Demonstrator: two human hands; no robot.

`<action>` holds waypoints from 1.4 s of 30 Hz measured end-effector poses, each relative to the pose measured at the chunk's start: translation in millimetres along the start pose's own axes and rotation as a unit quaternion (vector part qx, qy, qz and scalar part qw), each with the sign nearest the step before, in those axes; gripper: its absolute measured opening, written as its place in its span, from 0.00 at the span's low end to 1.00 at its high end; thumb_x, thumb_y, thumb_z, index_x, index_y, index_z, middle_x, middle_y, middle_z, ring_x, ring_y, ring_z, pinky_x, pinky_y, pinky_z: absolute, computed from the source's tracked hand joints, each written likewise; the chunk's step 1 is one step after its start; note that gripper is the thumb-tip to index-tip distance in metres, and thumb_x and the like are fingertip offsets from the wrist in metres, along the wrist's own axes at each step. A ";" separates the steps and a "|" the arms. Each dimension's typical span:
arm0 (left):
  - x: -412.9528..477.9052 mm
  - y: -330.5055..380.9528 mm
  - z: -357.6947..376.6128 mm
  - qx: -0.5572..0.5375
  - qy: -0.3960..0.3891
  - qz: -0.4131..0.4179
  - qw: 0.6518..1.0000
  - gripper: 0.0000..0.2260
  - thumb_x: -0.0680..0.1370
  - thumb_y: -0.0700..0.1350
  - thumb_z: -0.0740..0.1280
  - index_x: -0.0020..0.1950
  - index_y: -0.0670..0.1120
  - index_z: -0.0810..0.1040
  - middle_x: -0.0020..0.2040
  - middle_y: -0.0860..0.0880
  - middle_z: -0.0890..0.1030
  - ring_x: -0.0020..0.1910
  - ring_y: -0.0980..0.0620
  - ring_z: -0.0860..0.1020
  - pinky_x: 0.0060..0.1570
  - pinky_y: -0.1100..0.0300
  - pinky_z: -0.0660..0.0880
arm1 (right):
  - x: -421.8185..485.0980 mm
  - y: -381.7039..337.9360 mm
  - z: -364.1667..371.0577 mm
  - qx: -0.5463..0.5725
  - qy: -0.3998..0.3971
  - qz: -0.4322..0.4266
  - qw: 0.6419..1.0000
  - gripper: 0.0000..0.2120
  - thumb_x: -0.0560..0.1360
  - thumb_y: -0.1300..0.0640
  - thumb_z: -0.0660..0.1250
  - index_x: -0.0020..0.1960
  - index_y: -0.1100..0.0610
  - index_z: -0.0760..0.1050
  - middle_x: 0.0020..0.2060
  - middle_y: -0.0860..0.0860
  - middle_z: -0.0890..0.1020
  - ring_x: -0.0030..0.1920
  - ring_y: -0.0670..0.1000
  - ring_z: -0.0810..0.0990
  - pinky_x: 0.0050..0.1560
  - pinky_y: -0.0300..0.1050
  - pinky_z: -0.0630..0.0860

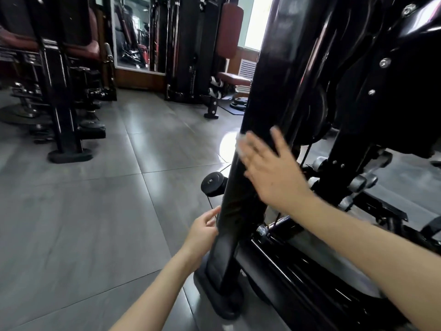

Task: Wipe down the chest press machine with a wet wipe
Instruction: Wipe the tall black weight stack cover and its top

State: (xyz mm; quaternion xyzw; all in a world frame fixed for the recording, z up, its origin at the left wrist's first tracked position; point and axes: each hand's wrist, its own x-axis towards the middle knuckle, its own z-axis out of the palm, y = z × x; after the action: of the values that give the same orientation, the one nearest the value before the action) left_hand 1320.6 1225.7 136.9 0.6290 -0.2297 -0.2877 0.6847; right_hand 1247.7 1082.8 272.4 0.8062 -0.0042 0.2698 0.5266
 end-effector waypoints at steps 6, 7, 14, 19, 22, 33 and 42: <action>12.7 -37.7 -0.4 0.022 -0.059 0.008 0.998 0.33 0.74 0.24 0.54 0.72 0.52 0.63 0.72 0.59 0.64 0.71 0.59 0.63 0.71 0.55 0.62 | -77.8 -76.4 4.5 0.054 -0.141 -0.145 0.978 0.26 0.78 0.51 0.51 0.74 0.58 0.63 0.74 0.55 0.61 0.75 0.55 0.58 0.72 0.63 0.35; 11.8 -40.1 0.0 0.030 -0.059 0.011 0.998 0.34 0.74 0.24 0.54 0.72 0.54 0.63 0.72 0.60 0.62 0.71 0.59 0.61 0.72 0.55 0.61 | -72.1 -67.0 2.9 0.045 -0.126 -0.148 0.980 0.25 0.78 0.51 0.52 0.73 0.57 0.63 0.74 0.54 0.62 0.74 0.54 0.60 0.72 0.62 0.36; 14.4 -48.2 -7.0 0.044 -0.079 0.032 0.995 0.38 0.71 0.21 0.52 0.67 0.60 0.67 0.72 0.63 0.60 0.73 0.60 0.58 0.72 0.55 0.60 | -11.4 -53.6 -1.8 -0.033 -0.133 -0.077 0.987 0.26 0.82 0.51 0.43 0.76 0.62 0.49 0.77 0.57 0.50 0.77 0.58 0.45 0.64 0.67 0.23; 14.6 -54.8 -37.2 0.046 0.002 -0.016 0.999 0.30 0.71 0.25 0.53 0.64 0.52 0.73 0.62 0.55 0.73 0.68 0.53 0.68 0.66 0.53 0.68 | -53.8 -109.0 -1.5 0.032 -0.251 -0.200 0.946 0.27 0.83 0.48 0.43 0.75 0.63 0.44 0.77 0.57 0.49 0.76 0.59 0.44 0.61 0.65 0.19; 16.8 -64.6 -46.8 0.052 0.017 -0.037 0.998 0.30 0.71 0.24 0.52 0.61 0.53 0.75 0.62 0.51 0.74 0.67 0.51 0.69 0.65 0.53 0.69 | -35.7 -89.0 -6.9 0.024 -0.209 -0.171 0.963 0.26 0.82 0.48 0.45 0.76 0.59 0.53 0.76 0.55 0.53 0.77 0.56 0.49 0.64 0.65 0.22; 13.1 -124.4 -54.7 0.053 0.011 -0.100 0.993 0.24 0.73 0.28 0.54 0.63 0.47 0.74 0.61 0.51 0.76 0.58 0.55 0.73 0.53 0.65 0.70 | -25.2 -162.8 21.8 -0.063 -0.241 -0.143 0.958 0.32 0.82 0.46 0.41 0.75 0.70 0.41 0.75 0.66 0.47 0.75 0.65 0.44 0.66 0.70 0.31; -4.5 -202.4 -81.3 0.557 -0.072 -0.051 0.826 0.22 0.77 0.41 0.56 0.71 0.51 0.66 0.71 0.52 0.67 0.71 0.50 0.62 0.67 0.56 0.61 | -93.2 -255.4 34.6 -0.046 -0.320 -0.298 0.898 0.31 0.82 0.45 0.42 0.76 0.65 0.39 0.76 0.60 0.41 0.75 0.63 0.39 0.64 0.70 0.30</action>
State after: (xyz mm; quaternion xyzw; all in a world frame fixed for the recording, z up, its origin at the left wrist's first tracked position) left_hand 1351.1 1279.3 -72.4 0.8918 -0.3673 -0.1903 0.1832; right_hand 1257.2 1141.2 4.8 0.7877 0.0552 -0.1730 0.5887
